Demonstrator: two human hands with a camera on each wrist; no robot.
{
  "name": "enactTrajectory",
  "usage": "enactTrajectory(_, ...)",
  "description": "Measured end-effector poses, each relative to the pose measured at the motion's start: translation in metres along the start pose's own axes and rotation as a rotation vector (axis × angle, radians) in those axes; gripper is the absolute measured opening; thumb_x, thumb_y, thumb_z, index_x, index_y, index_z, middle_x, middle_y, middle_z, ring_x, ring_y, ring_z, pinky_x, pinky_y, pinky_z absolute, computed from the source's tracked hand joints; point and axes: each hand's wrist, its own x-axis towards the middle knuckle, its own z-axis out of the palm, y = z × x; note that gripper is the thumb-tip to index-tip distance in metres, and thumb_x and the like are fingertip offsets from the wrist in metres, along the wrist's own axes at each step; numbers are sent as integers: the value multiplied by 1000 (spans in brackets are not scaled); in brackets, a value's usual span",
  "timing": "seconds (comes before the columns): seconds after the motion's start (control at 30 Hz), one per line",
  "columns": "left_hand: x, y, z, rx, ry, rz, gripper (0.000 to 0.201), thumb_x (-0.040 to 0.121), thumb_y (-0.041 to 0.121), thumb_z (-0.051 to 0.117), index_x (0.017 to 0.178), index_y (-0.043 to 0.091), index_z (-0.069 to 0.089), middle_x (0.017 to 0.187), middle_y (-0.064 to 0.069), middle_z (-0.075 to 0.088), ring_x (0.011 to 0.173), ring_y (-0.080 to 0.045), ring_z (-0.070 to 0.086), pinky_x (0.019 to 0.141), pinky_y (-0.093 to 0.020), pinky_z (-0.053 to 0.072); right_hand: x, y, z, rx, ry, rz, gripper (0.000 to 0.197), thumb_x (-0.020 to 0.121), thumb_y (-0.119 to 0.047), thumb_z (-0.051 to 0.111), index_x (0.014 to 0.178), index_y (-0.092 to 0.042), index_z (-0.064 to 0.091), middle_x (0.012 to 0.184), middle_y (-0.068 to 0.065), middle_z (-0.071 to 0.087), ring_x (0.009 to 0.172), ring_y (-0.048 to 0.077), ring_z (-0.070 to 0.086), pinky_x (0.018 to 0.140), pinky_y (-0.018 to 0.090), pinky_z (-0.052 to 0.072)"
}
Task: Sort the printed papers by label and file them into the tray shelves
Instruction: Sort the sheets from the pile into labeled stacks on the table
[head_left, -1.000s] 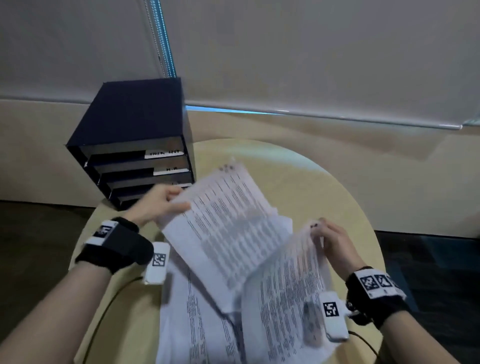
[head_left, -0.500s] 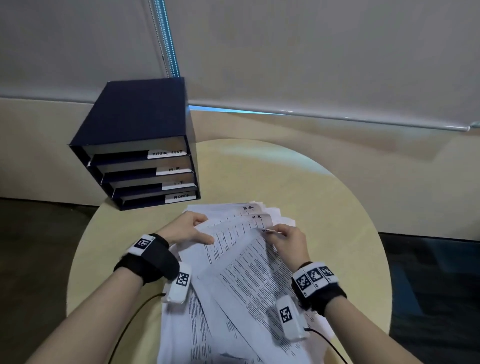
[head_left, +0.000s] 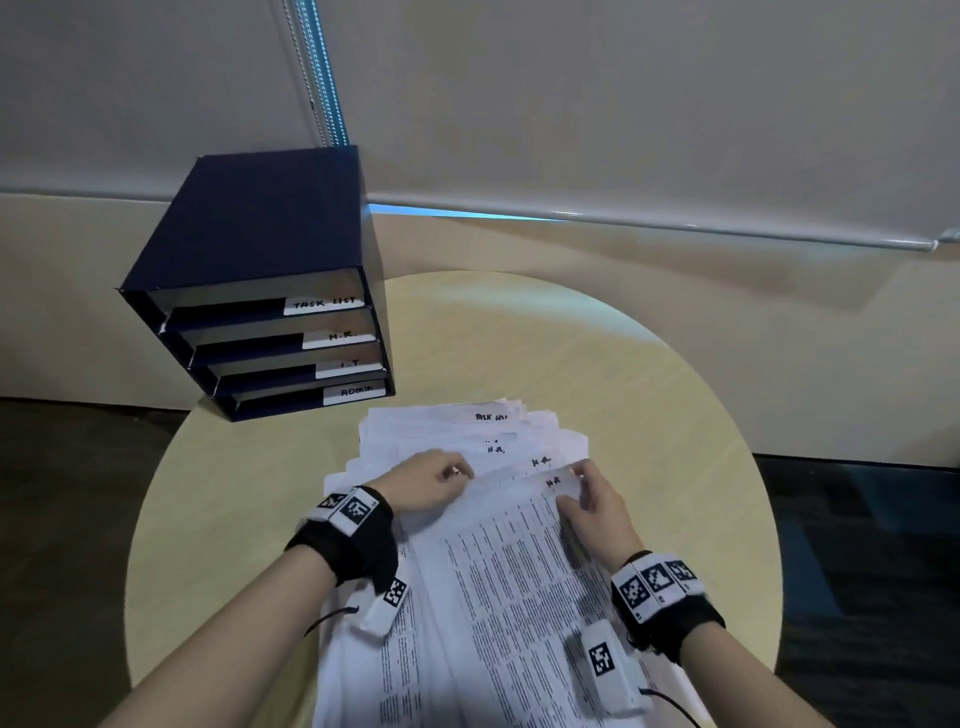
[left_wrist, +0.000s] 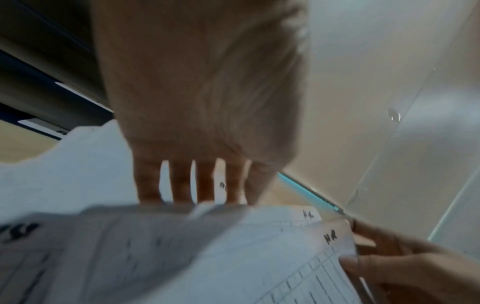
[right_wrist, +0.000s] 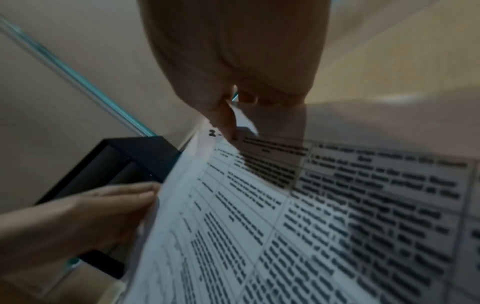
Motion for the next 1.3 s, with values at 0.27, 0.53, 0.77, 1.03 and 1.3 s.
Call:
enactTrajectory(0.27, 31, -7, 26, 416, 311, 75, 37, 95, 22, 38, 131, 26, 42, 116, 0, 43, 109, -21, 38, 95, -38, 30, 7, 13, 8, -247, -8, -65, 20, 82, -1, 58, 84, -21, 59, 89, -7, 55, 88, 15, 51, 76, 18, 42)
enactTrajectory(0.53, 32, -14, 27, 285, 278, 87, 26, 98, 28, 40, 117, 18, 55, 131, -4, 41, 119, -24, 42, 97, -36, 33, 46, -18, 31, -714, -347, -195, 33, 74, -19, 64, 106, -23, 62, 147, -9, 34, 139, 15, 18, 112, 54, 2)
enactTrajectory(0.77, 27, -14, 24, 162, 266, 67, 30, 102, 31, 30, 96, 20, 58, 134, -2, 44, 124, -22, 40, 100, -36, 33, 40, -15, 42, -818, -377, -238, 34, 80, -19, 55, 113, -21, 58, 118, -1, 53, 115, 22, 44, 110, 48, 18)
enactTrajectory(1.03, 38, 0, 19, 7, 216, -91, 27, 102, 27, 27, 92, 20, 50, 82, -1, 56, 87, -31, 57, 74, -36, 37, 27, -1, 39, -518, -316, -215, 30, 79, -7, 52, 105, -15, 64, 145, 3, 36, 120, 26, 48, 102, 41, 38)
enactTrajectory(1.3, 33, 6, 24, -239, 405, -182, 35, 99, 9, 32, 131, 12, 43, 130, -3, 37, 107, -22, 53, 92, -32, 45, 34, -4, 49, -444, -325, -147, 12, 79, -14, 55, 88, -15, 64, 86, -13, 53, 86, 15, 40, 84, 35, 36)
